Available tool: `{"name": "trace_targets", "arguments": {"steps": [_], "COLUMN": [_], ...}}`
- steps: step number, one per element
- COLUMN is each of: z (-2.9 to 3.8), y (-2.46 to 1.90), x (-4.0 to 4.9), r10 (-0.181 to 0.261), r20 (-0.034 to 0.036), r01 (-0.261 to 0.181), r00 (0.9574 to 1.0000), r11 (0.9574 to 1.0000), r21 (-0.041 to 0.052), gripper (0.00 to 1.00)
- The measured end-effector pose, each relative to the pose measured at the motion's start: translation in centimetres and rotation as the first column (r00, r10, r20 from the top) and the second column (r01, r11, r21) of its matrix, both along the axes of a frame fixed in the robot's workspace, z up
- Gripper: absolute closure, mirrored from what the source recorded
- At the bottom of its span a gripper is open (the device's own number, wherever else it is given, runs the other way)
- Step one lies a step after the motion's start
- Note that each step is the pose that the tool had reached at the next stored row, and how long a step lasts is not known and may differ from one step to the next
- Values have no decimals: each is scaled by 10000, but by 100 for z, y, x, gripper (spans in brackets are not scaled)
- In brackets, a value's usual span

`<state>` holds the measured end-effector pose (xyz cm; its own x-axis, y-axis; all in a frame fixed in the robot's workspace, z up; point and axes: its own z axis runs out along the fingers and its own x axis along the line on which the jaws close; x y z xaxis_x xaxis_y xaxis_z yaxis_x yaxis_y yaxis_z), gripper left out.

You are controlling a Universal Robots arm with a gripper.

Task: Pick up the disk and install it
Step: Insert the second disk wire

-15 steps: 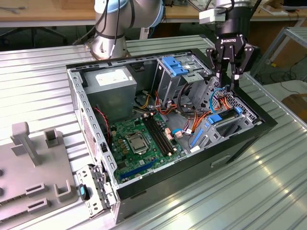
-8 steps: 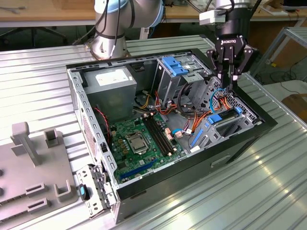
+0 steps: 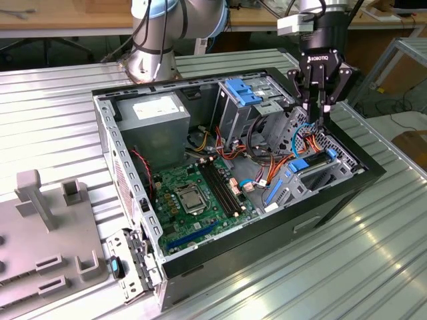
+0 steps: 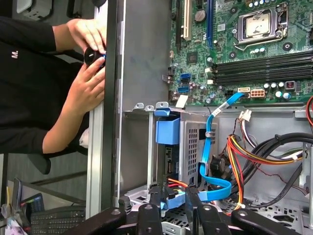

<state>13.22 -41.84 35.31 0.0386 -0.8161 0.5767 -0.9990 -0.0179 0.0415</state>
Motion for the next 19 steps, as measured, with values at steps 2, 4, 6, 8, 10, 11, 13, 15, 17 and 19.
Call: {"name": "trace_targets", "arguments": {"steps": [2, 4, 6, 8, 10, 11, 13, 15, 17, 19], "z": [1, 0, 0, -4, -10, -12, -15, -18, -19, -21], "y": [1, 1, 2, 1, 1, 1, 1, 1, 1, 1], "x": [13, 26, 26, 28, 29, 29, 30, 31, 32, 33], "r10": [-15, -30, -31, -31, -30, -30, -30, -31, -30, -31], "r20": [-171, -354, -361, -362, -362, -362, -362, -362, -362, -362], "r01": [14, 29, 30, 29, 29, 29, 29, 30, 29, 29], "r00": [9999, 9994, 9993, 9993, 9993, 9993, 9993, 9993, 9993, 9993], "r11": [10000, 10000, 10000, 10000, 10000, 10000, 10000, 10000, 10000, 10000], "r21": [-26, -35, -36, -33, -32, -33, -33, -32, -33, -33], "gripper": [67, 67, 67, 67, 67, 68, 75, 82, 82, 83]}}
